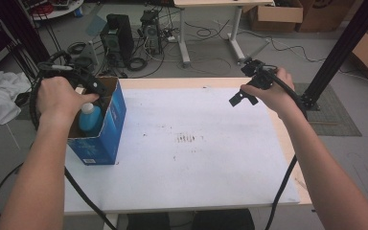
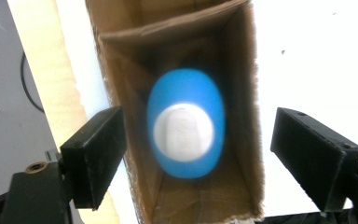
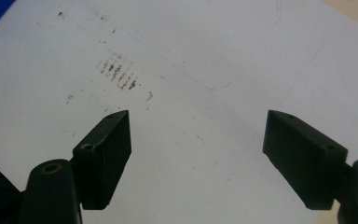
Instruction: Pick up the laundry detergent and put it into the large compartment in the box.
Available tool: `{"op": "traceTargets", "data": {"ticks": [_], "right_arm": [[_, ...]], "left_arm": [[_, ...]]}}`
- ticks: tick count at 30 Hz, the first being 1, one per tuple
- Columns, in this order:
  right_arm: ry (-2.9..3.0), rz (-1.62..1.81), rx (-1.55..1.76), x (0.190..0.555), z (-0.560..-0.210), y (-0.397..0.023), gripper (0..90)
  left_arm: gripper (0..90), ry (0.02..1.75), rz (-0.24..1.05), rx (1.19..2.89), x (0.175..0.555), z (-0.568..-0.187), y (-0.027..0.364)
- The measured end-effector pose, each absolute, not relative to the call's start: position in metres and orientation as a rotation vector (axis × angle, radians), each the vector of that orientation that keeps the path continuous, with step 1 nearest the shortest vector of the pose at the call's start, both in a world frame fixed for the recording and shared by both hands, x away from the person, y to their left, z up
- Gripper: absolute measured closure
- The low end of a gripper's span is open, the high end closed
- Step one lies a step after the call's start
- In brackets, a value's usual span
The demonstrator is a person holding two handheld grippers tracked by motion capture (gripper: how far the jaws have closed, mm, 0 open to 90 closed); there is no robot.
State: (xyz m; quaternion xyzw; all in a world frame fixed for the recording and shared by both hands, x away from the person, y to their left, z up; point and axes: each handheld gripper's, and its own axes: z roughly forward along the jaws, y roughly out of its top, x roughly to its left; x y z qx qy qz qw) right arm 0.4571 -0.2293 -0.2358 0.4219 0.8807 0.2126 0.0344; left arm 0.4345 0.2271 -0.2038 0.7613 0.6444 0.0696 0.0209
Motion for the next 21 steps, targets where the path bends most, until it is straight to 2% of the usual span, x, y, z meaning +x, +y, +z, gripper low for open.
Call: {"op": "traceTargets", "data": {"ticks": [6, 13, 21], "right_arm": [[2.696, 0.651, 1.314, 0.456, -0.235, -0.233, 23.4], [2.683, 0.653, 1.327, 0.453, -0.231, -0.238, 23.3], [2.674, 0.645, 1.345, 0.452, -0.230, -0.244, 23.2]], "left_arm": [[16.1, 1.867, 0.253, 2.409, 0.431, -0.188, 0.204], [15.4, 1.621, 0.284, 2.520, 0.426, -0.181, 0.163], [15.5, 1.360, 0.216, 2.587, 0.420, -0.190, 0.118]]}}
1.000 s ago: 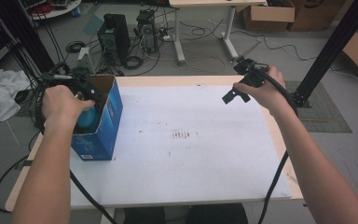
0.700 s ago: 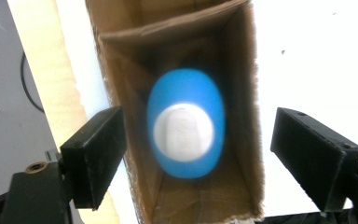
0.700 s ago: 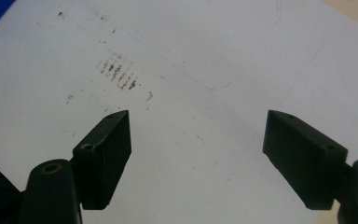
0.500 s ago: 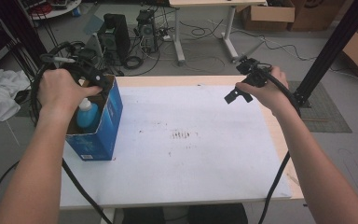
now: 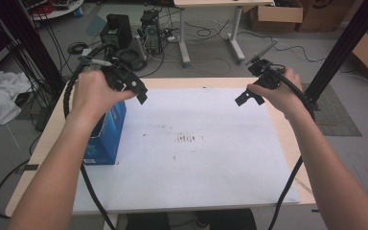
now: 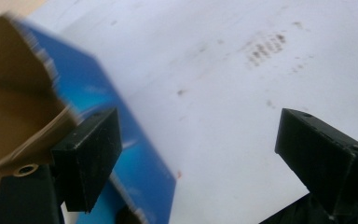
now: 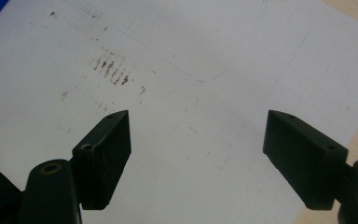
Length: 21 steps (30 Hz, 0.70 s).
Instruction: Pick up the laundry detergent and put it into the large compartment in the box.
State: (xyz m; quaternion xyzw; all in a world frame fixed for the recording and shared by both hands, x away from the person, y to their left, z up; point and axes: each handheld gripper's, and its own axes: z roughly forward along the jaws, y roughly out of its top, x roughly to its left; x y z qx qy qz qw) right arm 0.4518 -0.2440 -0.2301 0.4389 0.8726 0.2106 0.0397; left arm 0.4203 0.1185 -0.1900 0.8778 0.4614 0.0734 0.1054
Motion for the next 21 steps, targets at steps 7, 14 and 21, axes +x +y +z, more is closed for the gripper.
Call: {"op": "traceTargets", "data": {"ticks": [7, 14, 21], "right_arm": [[2.671, 0.640, 1.345, 0.452, -0.229, -0.245, 23.2], [2.675, 0.635, 1.350, 0.454, -0.229, -0.246, 23.0], [2.678, 0.631, 1.356, 0.456, -0.231, -0.247, 23.0]], "left_arm": [[15.8, 1.159, 0.154, 2.685, 0.414, -0.213, 0.078], [16.1, 0.942, 0.068, 2.763, 0.406, -0.242, 0.037], [16.3, 0.811, -0.017, 2.802, 0.401, -0.268, 0.009]]}}
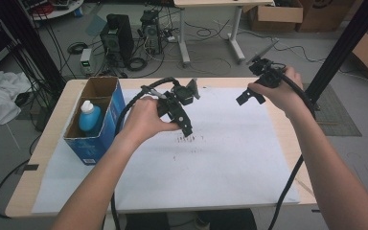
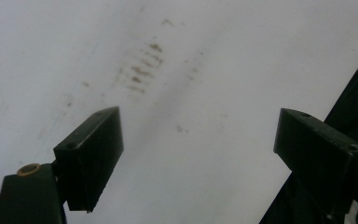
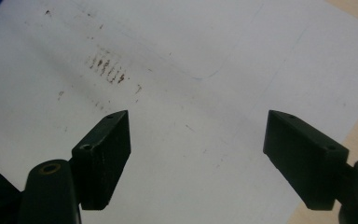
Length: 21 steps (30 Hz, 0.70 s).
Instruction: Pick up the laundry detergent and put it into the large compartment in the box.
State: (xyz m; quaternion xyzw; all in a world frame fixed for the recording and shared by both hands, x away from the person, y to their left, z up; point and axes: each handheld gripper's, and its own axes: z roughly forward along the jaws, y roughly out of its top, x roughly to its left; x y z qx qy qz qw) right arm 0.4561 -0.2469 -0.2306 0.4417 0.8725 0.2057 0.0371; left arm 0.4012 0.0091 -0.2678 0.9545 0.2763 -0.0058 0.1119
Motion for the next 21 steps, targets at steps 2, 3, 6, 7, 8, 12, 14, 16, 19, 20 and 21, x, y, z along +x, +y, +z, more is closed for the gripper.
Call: {"op": "traceTargets", "data": {"ticks": [2, 3, 6, 7, 8, 12, 14, 16, 19, 20, 21], "right_arm": [[2.679, 0.629, 1.355, 0.456, -0.231, -0.247, 23.0], [2.679, 0.630, 1.355, 0.456, -0.231, -0.247, 23.0], [2.677, 0.631, 1.358, 0.456, -0.231, -0.248, 23.0], [2.677, 0.630, 1.357, 0.456, -0.231, -0.249, 23.0], [2.676, 0.633, 1.359, 0.456, -0.231, -0.249, 23.0], [2.677, 0.630, 1.359, 0.456, -0.231, -0.249, 23.0], [2.680, 0.632, 1.356, 0.456, -0.231, -0.248, 22.9], [2.682, 0.629, 1.356, 0.456, -0.232, -0.248, 22.9], [2.682, 0.631, 1.354, 0.455, -0.232, -0.247, 22.9], [2.682, 0.633, 1.356, 0.455, -0.232, -0.247, 22.9], [2.682, 0.633, 1.353, 0.455, -0.232, -0.247, 22.9]], "left_arm": [[16.2, 0.796, -0.015, 2.816, 0.400, -0.270, 0.005], [16.1, 0.791, -0.021, 2.820, 0.400, -0.271, 0.003], [16.2, 0.779, -0.033, 2.820, 0.399, -0.272, 0.000], [16.3, 0.775, -0.039, 2.821, 0.398, -0.272, -0.001], [16.3, 0.766, -0.043, 2.824, 0.398, -0.271, -0.002], [16.6, 0.758, -0.042, 2.827, 0.396, -0.271, -0.004], [16.4, 0.749, -0.045, 2.827, 0.395, -0.271, -0.004], [16.3, 0.762, -0.041, 2.829, 0.394, -0.271, -0.004], [16.3, 0.760, -0.049, 2.828, 0.394, -0.271, -0.004], [16.3, 0.764, -0.053, 2.826, 0.394, -0.271, -0.004], [16.3, 0.760, -0.052, 2.826, 0.394, -0.270, -0.004]]}}
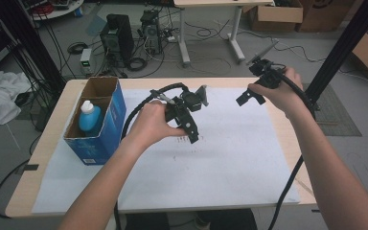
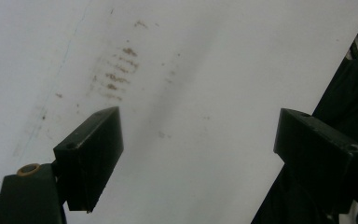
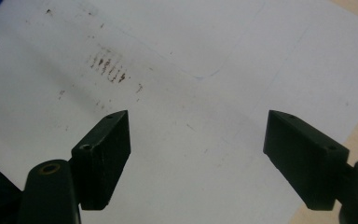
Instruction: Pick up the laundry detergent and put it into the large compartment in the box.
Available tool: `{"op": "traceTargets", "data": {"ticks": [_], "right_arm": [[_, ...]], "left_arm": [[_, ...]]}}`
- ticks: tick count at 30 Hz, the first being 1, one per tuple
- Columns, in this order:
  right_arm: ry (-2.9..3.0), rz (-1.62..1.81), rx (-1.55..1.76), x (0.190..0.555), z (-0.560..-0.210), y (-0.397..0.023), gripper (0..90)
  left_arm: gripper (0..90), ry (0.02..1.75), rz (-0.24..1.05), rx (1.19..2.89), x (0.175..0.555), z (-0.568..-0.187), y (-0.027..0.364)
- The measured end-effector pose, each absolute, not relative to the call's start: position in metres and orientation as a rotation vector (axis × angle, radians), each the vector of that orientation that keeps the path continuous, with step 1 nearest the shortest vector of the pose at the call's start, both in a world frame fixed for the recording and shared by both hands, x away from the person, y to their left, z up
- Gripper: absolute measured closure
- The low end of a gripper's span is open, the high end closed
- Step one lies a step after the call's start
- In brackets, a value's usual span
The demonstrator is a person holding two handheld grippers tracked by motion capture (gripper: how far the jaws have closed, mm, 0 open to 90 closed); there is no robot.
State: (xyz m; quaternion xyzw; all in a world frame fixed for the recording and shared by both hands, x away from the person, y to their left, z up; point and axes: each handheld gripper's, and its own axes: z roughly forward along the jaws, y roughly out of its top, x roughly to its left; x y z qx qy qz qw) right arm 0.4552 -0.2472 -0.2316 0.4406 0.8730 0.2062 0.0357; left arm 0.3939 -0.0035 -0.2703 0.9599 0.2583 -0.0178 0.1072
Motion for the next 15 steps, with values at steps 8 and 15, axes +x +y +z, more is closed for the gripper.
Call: {"op": "traceTargets", "data": {"ticks": [8, 15], "right_arm": [[2.687, 0.631, 1.351, 0.4536, -0.2321, -0.2465, 22.7], [2.685, 0.637, 1.354, 0.4520, -0.2324, -0.2474, 22.2]], "left_arm": [[16.3, 0.761, -0.053, 2.828, 0.3916, -0.2703, -0.0032], [16.6, 0.770, -0.057, 2.821, 0.3915, -0.2690, -0.0011]]}}
